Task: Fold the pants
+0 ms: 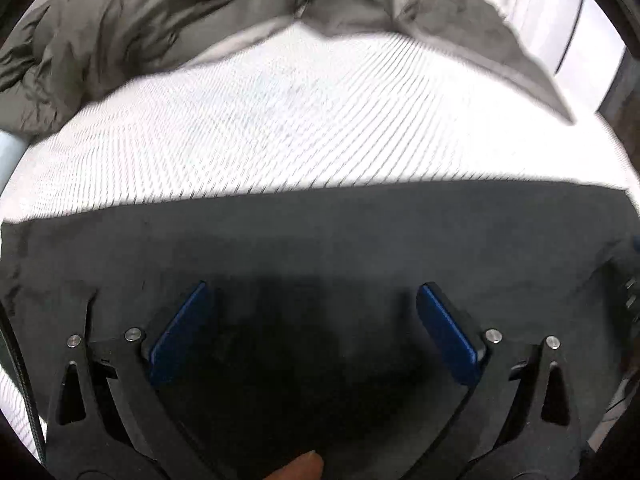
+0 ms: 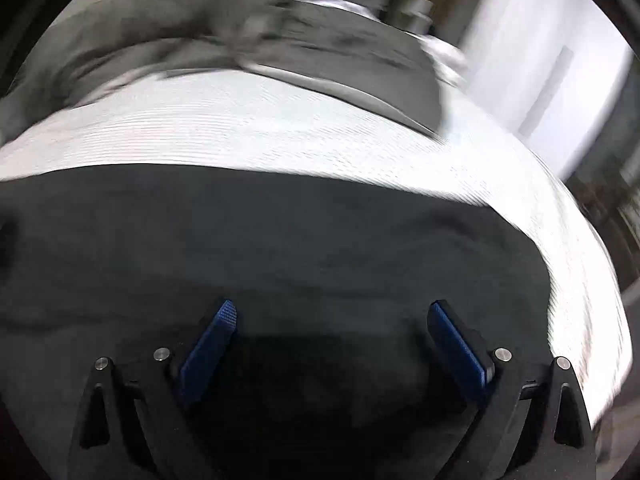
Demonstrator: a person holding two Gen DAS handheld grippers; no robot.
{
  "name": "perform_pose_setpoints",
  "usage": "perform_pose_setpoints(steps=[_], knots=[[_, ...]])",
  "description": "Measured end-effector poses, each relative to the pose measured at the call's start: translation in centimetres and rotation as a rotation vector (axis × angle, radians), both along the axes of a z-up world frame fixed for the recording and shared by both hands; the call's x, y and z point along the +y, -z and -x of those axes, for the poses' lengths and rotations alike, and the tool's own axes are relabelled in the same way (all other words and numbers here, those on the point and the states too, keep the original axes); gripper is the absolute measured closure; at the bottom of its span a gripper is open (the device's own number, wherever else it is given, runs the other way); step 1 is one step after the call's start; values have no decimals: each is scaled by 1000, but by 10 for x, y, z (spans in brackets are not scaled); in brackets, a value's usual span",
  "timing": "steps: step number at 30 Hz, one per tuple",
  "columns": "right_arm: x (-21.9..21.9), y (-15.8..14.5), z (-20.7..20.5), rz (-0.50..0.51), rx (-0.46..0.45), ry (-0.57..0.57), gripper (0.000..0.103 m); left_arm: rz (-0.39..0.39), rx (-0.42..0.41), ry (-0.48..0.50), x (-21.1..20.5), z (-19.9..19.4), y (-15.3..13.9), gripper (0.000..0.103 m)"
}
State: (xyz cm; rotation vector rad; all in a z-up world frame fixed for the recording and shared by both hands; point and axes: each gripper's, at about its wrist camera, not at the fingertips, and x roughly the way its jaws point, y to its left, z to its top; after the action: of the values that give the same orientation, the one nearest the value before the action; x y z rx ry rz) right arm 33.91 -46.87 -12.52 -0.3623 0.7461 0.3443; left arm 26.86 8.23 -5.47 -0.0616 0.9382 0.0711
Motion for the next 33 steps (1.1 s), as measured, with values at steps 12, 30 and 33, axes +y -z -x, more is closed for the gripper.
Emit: perform_pose_setpoints(steps=[12, 30, 33], knots=[[126, 11, -56, 123, 88, -182, 5, -47, 61, -44, -11, -40, 30, 0], [-111, 24, 10, -61, 66, 45, 5, 88, -11, 440, -179, 47, 4, 1], [-126, 24, 16, 2, 37, 52, 4, -72, 24, 515, -216, 63, 29, 1]])
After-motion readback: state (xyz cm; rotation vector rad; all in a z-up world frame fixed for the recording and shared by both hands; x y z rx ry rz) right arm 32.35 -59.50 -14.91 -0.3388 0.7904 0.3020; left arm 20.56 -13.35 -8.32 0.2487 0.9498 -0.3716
